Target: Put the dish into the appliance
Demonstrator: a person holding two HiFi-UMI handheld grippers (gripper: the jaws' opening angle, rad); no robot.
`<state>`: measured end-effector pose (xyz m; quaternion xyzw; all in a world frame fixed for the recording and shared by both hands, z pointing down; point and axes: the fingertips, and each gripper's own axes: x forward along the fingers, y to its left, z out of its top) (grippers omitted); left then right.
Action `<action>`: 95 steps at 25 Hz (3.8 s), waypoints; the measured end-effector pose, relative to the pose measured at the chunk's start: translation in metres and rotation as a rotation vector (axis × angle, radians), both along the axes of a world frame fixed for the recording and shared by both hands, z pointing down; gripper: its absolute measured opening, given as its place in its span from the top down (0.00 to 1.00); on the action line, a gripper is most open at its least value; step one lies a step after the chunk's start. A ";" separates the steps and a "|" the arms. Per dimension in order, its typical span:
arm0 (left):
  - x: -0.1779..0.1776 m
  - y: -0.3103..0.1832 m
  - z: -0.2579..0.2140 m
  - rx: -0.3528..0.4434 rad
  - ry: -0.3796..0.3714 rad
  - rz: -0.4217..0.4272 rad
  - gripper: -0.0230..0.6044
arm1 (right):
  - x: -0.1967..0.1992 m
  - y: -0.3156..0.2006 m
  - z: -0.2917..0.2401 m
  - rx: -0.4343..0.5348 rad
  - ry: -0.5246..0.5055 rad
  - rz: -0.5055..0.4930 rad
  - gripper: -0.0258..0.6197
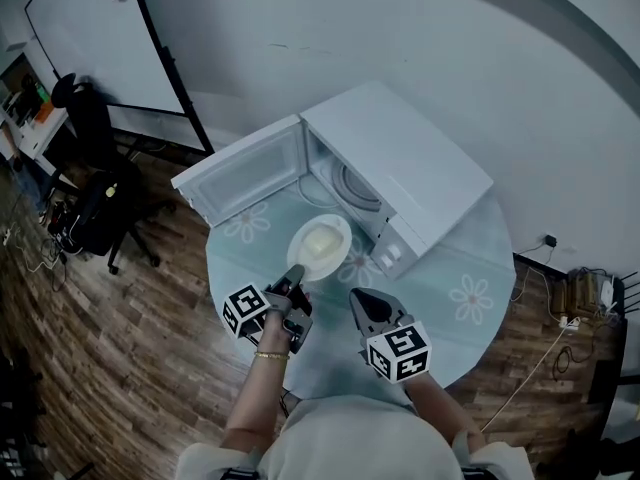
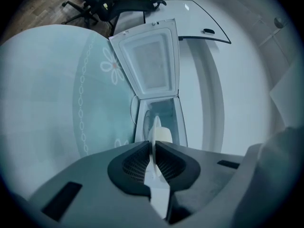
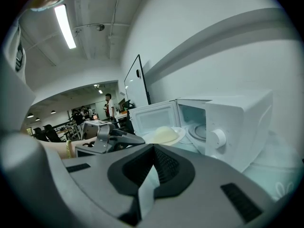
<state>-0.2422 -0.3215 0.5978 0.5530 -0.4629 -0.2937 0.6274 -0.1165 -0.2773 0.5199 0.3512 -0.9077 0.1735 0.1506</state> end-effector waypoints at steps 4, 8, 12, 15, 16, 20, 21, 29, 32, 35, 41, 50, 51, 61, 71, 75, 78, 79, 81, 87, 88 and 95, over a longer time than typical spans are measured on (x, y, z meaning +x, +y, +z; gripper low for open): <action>0.005 -0.030 0.011 -0.003 0.011 0.018 0.90 | 0.003 -0.005 0.007 -0.017 0.006 0.022 0.95; 0.010 -0.060 0.023 -0.007 0.016 0.038 0.90 | 0.010 -0.012 0.013 -0.034 0.012 0.051 0.95; 0.015 -0.088 0.033 -0.019 0.002 0.060 0.90 | 0.013 -0.018 0.018 -0.047 0.013 0.074 0.95; 0.020 -0.108 0.041 -0.024 0.006 0.066 0.90 | 0.015 -0.022 0.020 -0.054 0.016 0.080 0.95; 0.021 -0.115 0.043 -0.026 0.004 0.069 0.90 | 0.014 -0.024 0.021 -0.055 0.017 0.081 0.95; 0.023 -0.137 0.053 -0.036 -0.021 0.085 0.90 | 0.015 -0.028 0.026 -0.063 0.020 0.089 0.95; 0.024 -0.141 0.056 -0.039 -0.027 0.088 0.90 | 0.015 -0.029 0.027 -0.066 0.021 0.091 0.95; 0.031 -0.168 0.070 -0.065 -0.030 0.101 0.90 | 0.017 -0.035 0.032 -0.079 0.030 0.096 0.95; 0.034 -0.176 0.073 -0.065 -0.029 0.103 0.90 | 0.018 -0.037 0.034 -0.083 0.035 0.100 0.95; 0.038 -0.186 0.075 -0.068 -0.019 0.104 0.90 | 0.020 -0.039 0.037 -0.088 0.038 0.105 0.95; 0.050 -0.210 0.080 -0.065 -0.038 0.121 0.90 | 0.024 -0.039 0.043 -0.104 0.042 0.120 0.95; 0.062 -0.234 0.086 -0.070 -0.077 0.148 0.90 | 0.028 -0.044 0.049 -0.115 0.044 0.140 0.95; 0.063 -0.236 0.086 -0.069 -0.078 0.148 0.90 | 0.028 -0.044 0.049 -0.116 0.044 0.140 0.95; 0.072 -0.247 0.085 -0.067 -0.153 0.184 0.90 | 0.021 -0.044 0.051 -0.120 0.038 0.133 0.95; 0.070 -0.243 0.076 -0.034 -0.153 0.193 0.71 | 0.019 -0.039 0.044 -0.107 0.036 0.128 0.95; 0.066 -0.233 0.071 -0.030 -0.162 0.189 0.66 | 0.020 -0.034 0.039 -0.096 0.037 0.120 0.95; 0.062 -0.219 0.063 -0.018 -0.172 0.188 0.66 | 0.018 -0.029 0.035 -0.086 0.036 0.109 0.95; 0.059 -0.213 0.060 -0.014 -0.186 0.183 0.66 | 0.017 -0.027 0.033 -0.082 0.035 0.104 0.95; 0.055 -0.199 0.052 0.001 -0.210 0.180 0.66 | 0.016 -0.023 0.030 -0.075 0.031 0.094 0.95; 0.052 -0.153 0.023 0.062 -0.257 0.186 0.79 | 0.017 -0.005 0.026 -0.063 0.022 0.066 0.95; 0.052 -0.144 0.018 0.071 -0.276 0.188 0.83 | 0.019 -0.002 0.024 -0.060 0.019 0.061 0.95; 0.059 -0.068 -0.015 0.124 -0.357 0.204 0.94 | 0.030 0.023 0.009 -0.032 -0.006 0.018 0.95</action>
